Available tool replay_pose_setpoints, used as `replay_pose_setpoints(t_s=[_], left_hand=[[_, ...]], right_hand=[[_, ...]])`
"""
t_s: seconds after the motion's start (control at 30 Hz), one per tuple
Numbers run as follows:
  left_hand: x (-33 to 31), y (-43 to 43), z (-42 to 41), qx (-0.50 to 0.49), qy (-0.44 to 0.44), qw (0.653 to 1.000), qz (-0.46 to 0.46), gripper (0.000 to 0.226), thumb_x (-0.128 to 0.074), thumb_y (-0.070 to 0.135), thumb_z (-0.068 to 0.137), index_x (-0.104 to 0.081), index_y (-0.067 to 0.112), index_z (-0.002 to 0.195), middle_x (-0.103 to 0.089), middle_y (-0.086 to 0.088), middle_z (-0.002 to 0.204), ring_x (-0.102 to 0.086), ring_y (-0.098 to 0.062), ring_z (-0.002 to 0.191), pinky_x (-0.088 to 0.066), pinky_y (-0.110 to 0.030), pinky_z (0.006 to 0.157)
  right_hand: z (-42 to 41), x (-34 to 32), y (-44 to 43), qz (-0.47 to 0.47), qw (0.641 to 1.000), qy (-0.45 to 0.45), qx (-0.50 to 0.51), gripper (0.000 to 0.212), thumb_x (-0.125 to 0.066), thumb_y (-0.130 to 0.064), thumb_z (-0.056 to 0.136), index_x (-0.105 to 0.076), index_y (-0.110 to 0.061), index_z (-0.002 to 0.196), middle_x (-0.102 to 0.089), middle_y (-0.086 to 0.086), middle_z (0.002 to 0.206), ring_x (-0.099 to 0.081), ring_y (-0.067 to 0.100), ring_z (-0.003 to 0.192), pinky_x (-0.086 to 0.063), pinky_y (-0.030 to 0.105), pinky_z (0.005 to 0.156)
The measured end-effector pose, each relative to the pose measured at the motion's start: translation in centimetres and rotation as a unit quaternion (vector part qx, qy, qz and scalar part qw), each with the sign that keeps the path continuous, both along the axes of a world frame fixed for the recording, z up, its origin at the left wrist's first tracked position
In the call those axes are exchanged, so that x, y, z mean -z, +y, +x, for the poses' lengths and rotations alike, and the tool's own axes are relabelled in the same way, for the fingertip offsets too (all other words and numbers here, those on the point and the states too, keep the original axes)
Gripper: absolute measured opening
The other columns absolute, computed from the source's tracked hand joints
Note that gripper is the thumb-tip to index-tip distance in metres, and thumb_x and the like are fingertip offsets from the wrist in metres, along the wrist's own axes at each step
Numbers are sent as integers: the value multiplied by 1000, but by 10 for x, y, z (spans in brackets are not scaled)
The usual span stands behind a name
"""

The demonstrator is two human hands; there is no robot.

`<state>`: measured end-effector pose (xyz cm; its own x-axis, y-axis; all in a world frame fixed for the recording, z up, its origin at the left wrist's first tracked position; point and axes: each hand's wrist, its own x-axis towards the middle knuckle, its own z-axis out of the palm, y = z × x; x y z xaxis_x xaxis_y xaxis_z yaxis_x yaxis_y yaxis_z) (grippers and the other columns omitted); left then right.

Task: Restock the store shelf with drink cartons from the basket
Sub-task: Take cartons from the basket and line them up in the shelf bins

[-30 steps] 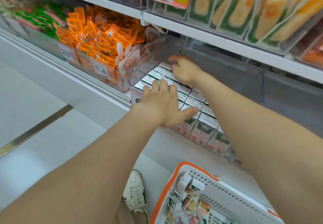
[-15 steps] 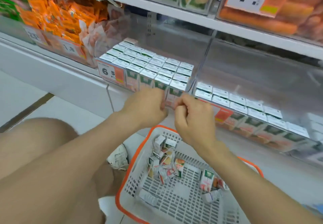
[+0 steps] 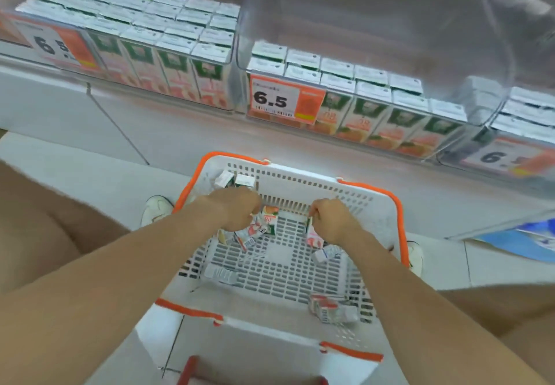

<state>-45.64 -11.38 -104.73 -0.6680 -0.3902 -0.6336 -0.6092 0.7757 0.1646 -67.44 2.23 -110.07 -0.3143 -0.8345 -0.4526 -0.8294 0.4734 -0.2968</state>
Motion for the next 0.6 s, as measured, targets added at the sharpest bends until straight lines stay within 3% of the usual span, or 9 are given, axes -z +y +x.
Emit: replay_pose_setpoints(t_s=[0.1,0.2,0.23,0.33,0.43,0.53,0.6], left_hand=[[34,5,-6,7,-6,1000,-13,37,-56,21,105,-54,19,142,-58,-9,141,-59,-31,125,-52,-47,103],[62,9,-11,42,-37,998,-27,45,-52,15,104,-45,15,149,-49,-12,144,-51,-33,134,-48,-50,107],[70,11,-12,58,-46,997,-37,49,-52,11,103,-42,13,151,-46,-12,146,-48,-33,135,-47,-51,107],[88,15,-13,96,-54,992,-65,62,-56,3,99,-34,11,156,-39,-12,155,-43,-34,140,-44,-47,108],[105,20,-14,117,-57,988,-87,65,-58,-4,95,-36,12,154,-29,-15,162,-26,-40,149,-32,-52,122],[116,25,-20,118,-73,984,-108,63,-62,-4,91,-41,9,149,-34,-18,158,-18,-46,150,-25,-58,124],[117,28,-26,115,-77,983,-119,58,-63,-4,91,-46,7,144,-42,-18,152,-23,-44,147,-30,-54,121]], right_hand=[[-13,27,16,58,998,36,6,28,-52,1,91,-70,-5,113,-72,18,111,-68,35,104,-58,42,89],[-21,53,24,84,994,62,36,12,-68,-11,87,-64,-13,99,-69,13,105,-67,33,102,-56,38,83],[-22,59,27,79,994,73,36,16,-71,-17,85,-60,-16,96,-68,11,103,-65,34,104,-54,37,83],[-20,63,35,95,991,98,-14,37,-73,-28,85,-56,-15,116,-62,10,115,-52,35,117,-48,40,93],[-21,72,43,106,990,93,-21,68,-78,-32,79,-45,-14,137,-59,8,129,-46,31,123,-44,41,98],[-17,82,47,81,995,65,-12,99,-79,-52,73,-24,-33,153,-60,6,129,-44,33,122,-37,44,103],[-12,90,45,68,994,81,-17,96,-72,-61,81,-16,-44,157,-63,5,128,-43,34,122,-35,46,105]])
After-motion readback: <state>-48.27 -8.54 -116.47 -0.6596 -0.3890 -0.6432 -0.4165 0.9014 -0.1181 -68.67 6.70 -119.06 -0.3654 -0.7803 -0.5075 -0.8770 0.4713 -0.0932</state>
